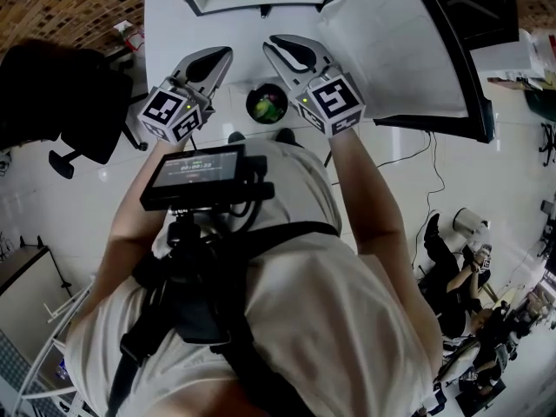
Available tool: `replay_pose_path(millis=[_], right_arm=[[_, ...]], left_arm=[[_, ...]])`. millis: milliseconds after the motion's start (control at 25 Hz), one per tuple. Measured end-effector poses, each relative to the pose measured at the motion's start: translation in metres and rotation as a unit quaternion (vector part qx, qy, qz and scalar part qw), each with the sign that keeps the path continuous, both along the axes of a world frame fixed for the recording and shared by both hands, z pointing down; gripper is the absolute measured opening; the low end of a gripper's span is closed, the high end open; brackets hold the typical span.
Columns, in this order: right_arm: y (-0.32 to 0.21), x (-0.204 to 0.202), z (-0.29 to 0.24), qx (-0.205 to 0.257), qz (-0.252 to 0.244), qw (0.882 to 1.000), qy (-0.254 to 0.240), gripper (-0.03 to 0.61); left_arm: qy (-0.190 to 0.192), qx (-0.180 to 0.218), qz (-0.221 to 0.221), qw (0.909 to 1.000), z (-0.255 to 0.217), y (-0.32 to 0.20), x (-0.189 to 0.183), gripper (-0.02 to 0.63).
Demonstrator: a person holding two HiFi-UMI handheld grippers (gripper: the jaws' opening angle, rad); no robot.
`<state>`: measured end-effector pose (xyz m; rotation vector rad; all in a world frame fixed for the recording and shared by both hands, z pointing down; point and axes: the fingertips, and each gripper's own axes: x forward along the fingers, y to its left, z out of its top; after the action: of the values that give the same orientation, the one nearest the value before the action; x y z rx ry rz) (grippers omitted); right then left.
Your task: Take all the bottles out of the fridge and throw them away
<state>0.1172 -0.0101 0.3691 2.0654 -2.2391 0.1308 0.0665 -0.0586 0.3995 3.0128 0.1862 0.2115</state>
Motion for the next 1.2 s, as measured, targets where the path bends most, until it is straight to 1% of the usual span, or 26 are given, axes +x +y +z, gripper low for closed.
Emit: replay_pose_path(millis=[120, 200, 440, 640, 1040, 1200], right_arm=[[0.0008, 0.0009, -0.0012, 0.002, 0.000, 1.000, 0.000, 0.048], [0.0012, 0.0025, -0.0022, 0.004, 0.002, 1.000, -0.001, 0.002], [-0.0001, 0.0034, 0.0001, 0.003, 0.005, 1.000, -0.010, 0.002], [-0.0005, 0.0015, 0.0007, 0.003, 0.003, 1.000, -0.013, 0.002], [0.0002, -0.0024, 0.0020, 0.000, 0.007, 1.000, -0.015, 0.002], [-0.0025, -0.0022, 0.0056, -0.004, 0.010, 1.000, -0.016, 0.002]], left_arm=[[-0.001, 0.003, -0.002, 1.0000, -0.0011, -0.0002, -0.0001, 0.011], [-0.003, 0.004, -0.004, 1.0000, -0.0011, -0.0007, -0.0010, 0.011], [-0.005, 0.005, -0.007, 1.0000, 0.0008, -0.0040, -0.0031, 0.011], [-0.001, 0.009, 0.001, 1.0000, -0.0013, -0.0019, -0.0015, 0.011], [0.003, 0.036, 0.018, 0.9992, -0.0046, 0.0052, -0.0039, 0.011], [0.020, 0.005, 0.022, 0.9995, -0.0071, 0.0026, -0.0044, 0.011]])
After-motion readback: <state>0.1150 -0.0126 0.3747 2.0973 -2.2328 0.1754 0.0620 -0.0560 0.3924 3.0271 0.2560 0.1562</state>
